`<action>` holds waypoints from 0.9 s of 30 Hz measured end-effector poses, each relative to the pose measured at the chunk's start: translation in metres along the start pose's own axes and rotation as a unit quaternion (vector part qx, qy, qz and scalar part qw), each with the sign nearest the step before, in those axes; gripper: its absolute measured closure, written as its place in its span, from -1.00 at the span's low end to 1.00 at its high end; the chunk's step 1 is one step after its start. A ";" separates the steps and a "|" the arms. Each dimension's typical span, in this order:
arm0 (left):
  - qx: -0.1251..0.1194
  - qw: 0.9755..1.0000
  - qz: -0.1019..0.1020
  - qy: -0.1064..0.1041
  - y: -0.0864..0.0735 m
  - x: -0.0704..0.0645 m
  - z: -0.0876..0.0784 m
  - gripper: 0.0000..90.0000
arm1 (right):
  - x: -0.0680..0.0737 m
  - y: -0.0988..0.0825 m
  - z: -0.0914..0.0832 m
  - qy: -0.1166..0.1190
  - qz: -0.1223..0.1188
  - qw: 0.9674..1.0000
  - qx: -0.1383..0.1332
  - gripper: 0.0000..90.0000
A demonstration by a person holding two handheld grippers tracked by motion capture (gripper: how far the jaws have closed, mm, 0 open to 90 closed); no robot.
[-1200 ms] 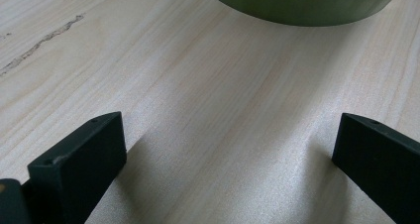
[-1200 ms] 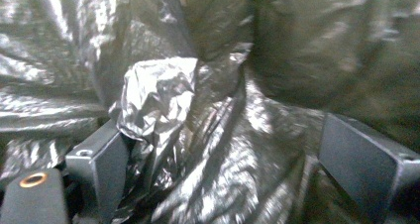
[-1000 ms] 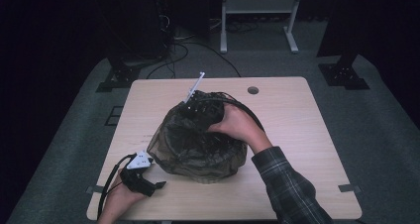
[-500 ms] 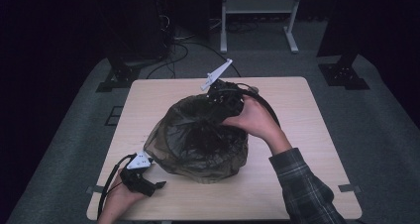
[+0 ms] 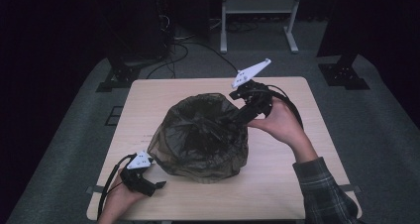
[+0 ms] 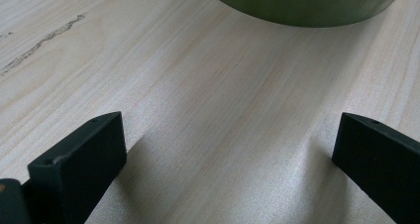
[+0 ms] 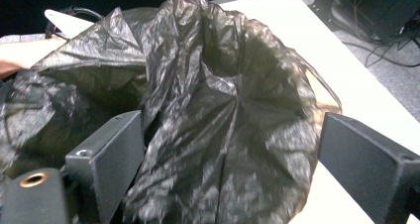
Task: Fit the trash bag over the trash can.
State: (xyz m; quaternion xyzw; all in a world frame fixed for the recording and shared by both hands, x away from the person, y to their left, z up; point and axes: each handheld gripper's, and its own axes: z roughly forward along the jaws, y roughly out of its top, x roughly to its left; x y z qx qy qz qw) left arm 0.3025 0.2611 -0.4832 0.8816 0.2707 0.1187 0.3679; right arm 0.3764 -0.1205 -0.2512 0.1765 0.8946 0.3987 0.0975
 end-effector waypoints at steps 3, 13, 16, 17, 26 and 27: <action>0.000 1.000 0.000 0.000 0.000 0.000 0.000 -1.00 | 0.000 -0.010 -0.008 -0.010 0.003 1.000 -0.008 -0.79; 0.000 1.000 0.000 0.000 0.000 0.000 0.000 -1.00 | -0.010 -0.047 -0.031 -0.042 0.033 0.998 -0.037 -0.79; 0.000 1.000 0.000 0.000 0.000 0.000 0.000 -1.00 | -0.012 -0.060 -0.037 -0.049 0.045 0.997 -0.044 -0.79; 0.000 1.000 0.000 0.000 0.000 0.000 0.000 -1.00 | -0.013 -0.064 -0.038 -0.051 0.047 0.997 -0.046 -0.79; 0.000 1.000 0.000 0.000 0.000 0.000 0.000 -1.00 | -0.011 -0.102 -0.048 -0.079 0.063 0.993 -0.057 -0.79; 0.000 1.000 0.000 0.000 0.000 0.000 0.000 -1.00 | -0.011 -0.107 -0.048 -0.082 0.068 0.993 -0.057 -0.79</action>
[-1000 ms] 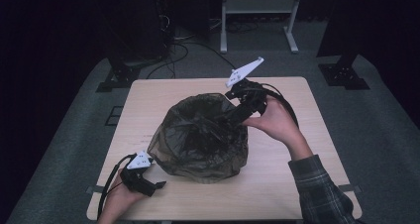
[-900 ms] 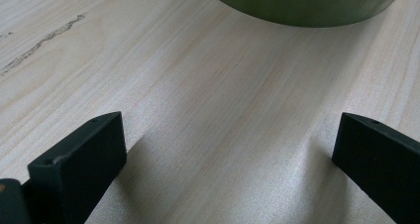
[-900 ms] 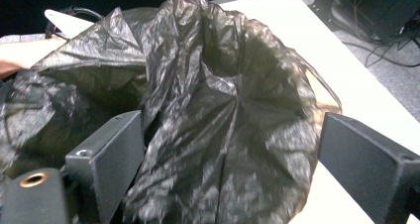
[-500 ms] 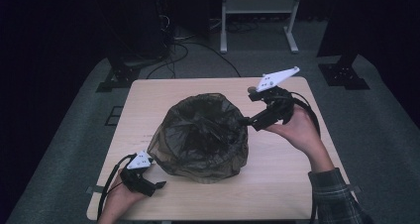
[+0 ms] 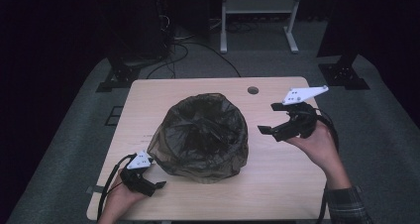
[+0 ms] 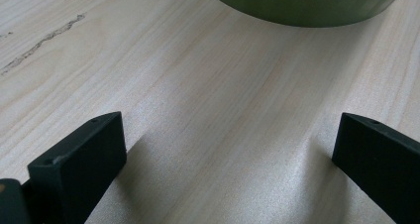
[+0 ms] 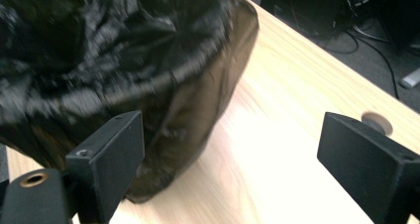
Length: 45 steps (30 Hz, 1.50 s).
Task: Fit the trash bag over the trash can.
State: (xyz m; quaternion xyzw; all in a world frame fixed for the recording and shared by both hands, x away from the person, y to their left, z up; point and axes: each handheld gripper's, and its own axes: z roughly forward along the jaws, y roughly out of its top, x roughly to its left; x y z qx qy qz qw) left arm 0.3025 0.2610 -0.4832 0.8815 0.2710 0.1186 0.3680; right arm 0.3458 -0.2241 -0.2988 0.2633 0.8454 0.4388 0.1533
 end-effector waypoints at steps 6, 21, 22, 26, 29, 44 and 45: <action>0.000 1.000 0.000 0.000 0.000 0.000 0.000 -1.00 | -0.004 -0.026 -0.002 -0.015 0.014 1.000 -0.007 -0.79; 0.001 1.000 0.000 0.000 0.000 0.000 0.000 -1.00 | -0.005 -0.087 0.002 -0.041 0.057 0.998 0.001 -0.79; 0.001 1.000 0.000 0.000 0.000 0.000 0.000 -1.00 | -0.005 -0.090 0.003 -0.044 0.059 0.997 0.003 -0.79; 0.000 1.000 -0.001 0.000 0.000 0.000 0.000 -1.00 | -0.005 -0.110 0.008 -0.045 0.074 0.996 0.017 -0.79; 0.000 1.000 -0.001 0.000 0.000 0.000 0.000 -1.00 | -0.003 -0.124 0.012 -0.051 0.079 0.995 0.025 -0.79; -0.001 1.000 0.000 -0.002 0.000 0.000 0.000 -1.00 | 0.002 -0.181 0.027 -0.099 0.093 0.987 0.085 -0.79; 0.000 1.000 0.000 -0.002 0.000 0.000 0.000 -1.00 | 0.002 -0.184 0.028 -0.102 0.093 0.987 0.087 -0.79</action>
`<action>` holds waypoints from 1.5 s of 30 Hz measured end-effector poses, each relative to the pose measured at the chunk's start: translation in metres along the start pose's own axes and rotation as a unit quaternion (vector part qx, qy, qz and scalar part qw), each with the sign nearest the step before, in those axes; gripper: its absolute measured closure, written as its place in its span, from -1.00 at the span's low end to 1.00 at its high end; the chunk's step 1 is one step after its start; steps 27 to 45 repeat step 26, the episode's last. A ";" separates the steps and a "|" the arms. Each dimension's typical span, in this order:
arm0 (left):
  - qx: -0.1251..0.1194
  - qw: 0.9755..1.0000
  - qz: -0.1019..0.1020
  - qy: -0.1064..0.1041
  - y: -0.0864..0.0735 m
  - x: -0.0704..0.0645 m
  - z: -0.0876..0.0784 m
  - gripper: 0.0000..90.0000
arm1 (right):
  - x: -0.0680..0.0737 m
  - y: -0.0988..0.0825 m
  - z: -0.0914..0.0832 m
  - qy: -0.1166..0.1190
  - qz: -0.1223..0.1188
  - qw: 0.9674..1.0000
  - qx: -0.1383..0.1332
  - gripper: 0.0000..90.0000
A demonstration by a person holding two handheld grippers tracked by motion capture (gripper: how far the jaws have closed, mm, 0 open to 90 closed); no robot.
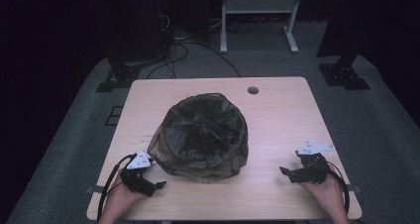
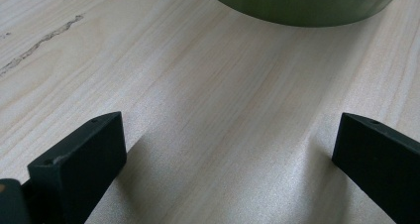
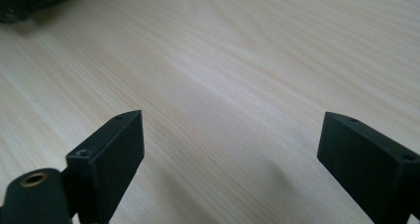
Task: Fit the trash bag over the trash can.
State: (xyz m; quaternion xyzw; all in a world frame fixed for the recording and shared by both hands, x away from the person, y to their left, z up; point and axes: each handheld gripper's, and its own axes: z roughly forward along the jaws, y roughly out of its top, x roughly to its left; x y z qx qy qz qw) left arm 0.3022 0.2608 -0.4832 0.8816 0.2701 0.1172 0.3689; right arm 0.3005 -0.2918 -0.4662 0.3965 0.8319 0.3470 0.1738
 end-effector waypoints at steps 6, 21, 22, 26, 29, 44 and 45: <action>0.000 1.000 0.001 0.000 0.000 0.000 0.000 -1.00 | -0.002 -0.017 0.005 -0.013 0.008 1.000 0.004 -0.79; 0.000 1.000 0.001 -0.001 0.000 0.000 0.000 -1.00 | -0.006 -0.026 0.004 -0.013 0.029 0.999 -0.011 -0.79; 0.000 1.000 0.001 -0.001 0.000 0.000 0.000 -1.00 | -0.006 -0.026 0.004 -0.013 0.029 0.999 -0.010 -0.79; 0.000 1.000 0.001 -0.001 0.000 0.000 0.000 -1.00 | -0.006 -0.026 0.004 -0.016 0.032 0.999 -0.011 -0.79; 0.000 1.000 0.001 -0.001 0.000 0.000 0.000 -1.00 | -0.006 -0.026 0.004 -0.016 0.032 0.999 -0.011 -0.79; 0.000 1.000 0.001 -0.001 0.000 0.000 0.000 -1.00 | -0.006 -0.026 0.004 -0.016 0.032 0.999 -0.011 -0.79; 0.000 1.000 0.001 -0.001 0.000 0.000 0.000 -1.00 | -0.006 -0.026 0.004 -0.016 0.032 0.999 -0.011 -0.79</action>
